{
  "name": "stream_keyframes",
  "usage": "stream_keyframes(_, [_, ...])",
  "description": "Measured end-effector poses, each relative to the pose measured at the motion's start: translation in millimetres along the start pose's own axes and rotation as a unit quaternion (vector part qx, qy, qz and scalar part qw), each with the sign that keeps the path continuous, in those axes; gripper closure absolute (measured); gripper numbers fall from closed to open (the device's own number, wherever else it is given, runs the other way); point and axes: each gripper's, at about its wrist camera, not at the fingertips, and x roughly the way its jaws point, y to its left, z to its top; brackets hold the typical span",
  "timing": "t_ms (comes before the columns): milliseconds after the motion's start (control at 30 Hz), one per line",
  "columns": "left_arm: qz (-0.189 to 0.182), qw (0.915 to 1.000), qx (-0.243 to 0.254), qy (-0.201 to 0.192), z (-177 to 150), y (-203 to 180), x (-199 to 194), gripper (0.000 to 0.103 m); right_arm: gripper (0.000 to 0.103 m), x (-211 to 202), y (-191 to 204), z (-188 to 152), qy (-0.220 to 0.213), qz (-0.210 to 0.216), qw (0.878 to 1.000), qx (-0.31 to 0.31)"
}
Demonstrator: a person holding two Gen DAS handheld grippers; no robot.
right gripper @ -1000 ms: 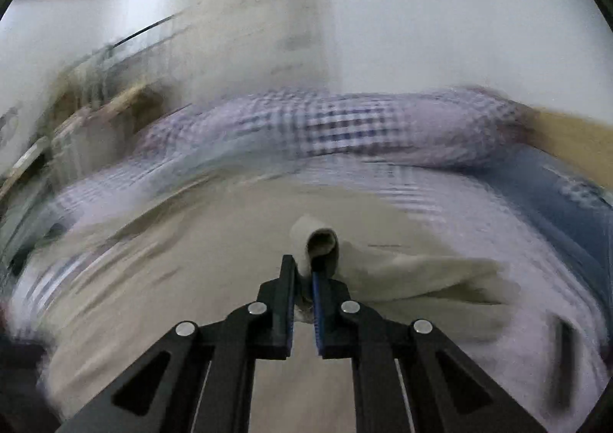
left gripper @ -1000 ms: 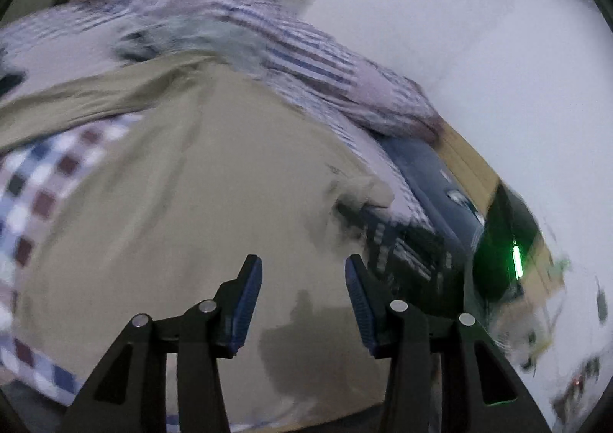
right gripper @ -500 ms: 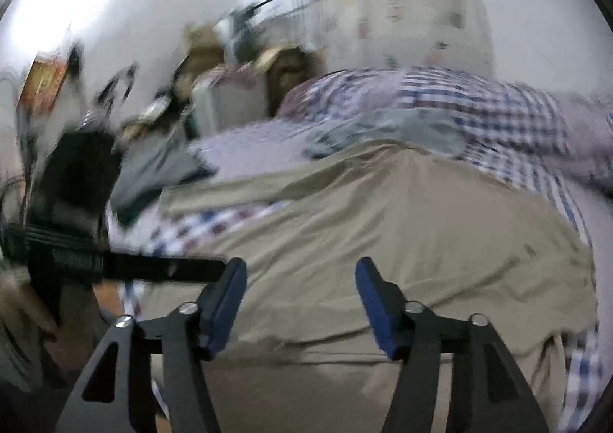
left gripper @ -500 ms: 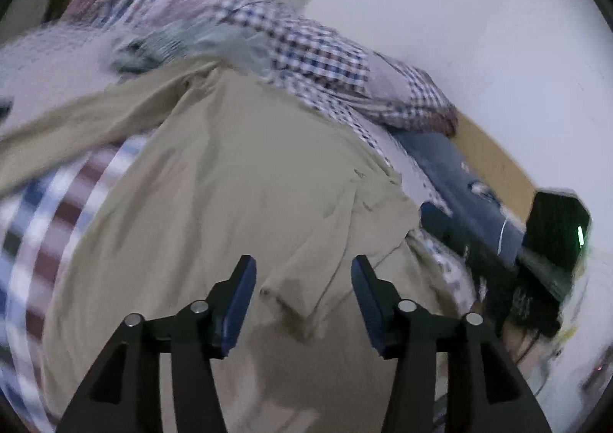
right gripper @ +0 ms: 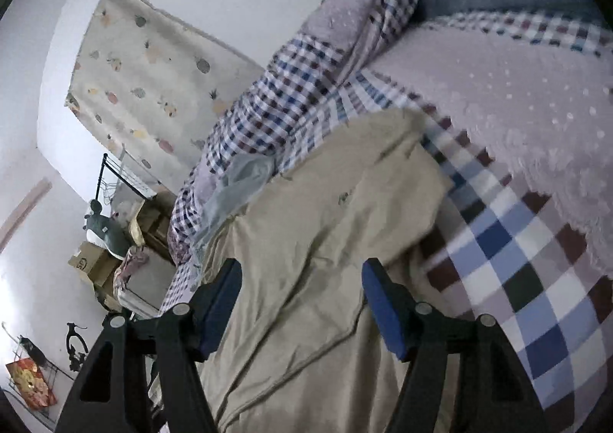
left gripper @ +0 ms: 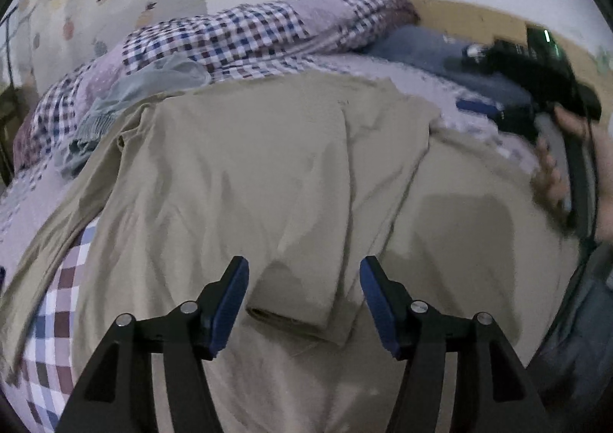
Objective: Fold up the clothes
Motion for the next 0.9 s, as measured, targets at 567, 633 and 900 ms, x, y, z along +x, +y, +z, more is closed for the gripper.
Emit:
stream_keyframes(567, [-0.045, 0.9792, -0.191, -0.052, -8, 73, -14, 0.039, 0.033, 24, 12, -19, 0.044, 0.001, 0.998, -0.042])
stream_keyframes(633, [-0.057, 0.9828, -0.167, -0.056, -6, 66, -16, 0.039, 0.033, 25, 11, -20, 0.045, -0.002, 0.998, -0.041])
stream_keyframes(900, [-0.064, 0.9893, -0.125, -0.040, -3, 51, -10, 0.055, 0.033, 30, 21, -27, 0.063, 0.017, 0.996, -0.064])
